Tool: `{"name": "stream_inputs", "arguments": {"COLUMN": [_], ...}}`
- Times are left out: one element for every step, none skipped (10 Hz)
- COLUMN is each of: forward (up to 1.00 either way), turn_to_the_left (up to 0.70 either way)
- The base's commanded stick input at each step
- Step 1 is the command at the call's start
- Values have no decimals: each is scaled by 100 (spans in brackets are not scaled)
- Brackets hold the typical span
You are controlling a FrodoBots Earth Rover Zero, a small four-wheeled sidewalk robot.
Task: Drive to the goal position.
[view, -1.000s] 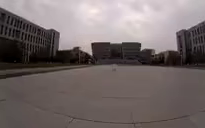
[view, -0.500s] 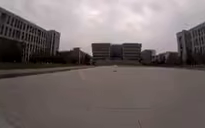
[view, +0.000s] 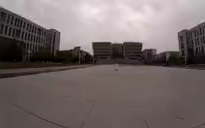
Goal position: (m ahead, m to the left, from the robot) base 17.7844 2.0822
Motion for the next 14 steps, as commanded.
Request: {"name": "stream_inputs", "arguments": {"forward": [100,100,100,100,100,100,100,100,100,100,100,100,100,100], "turn_to_the_left": [0,0,0,0,0,0,0,0,0,0,0,0,0,0]}}
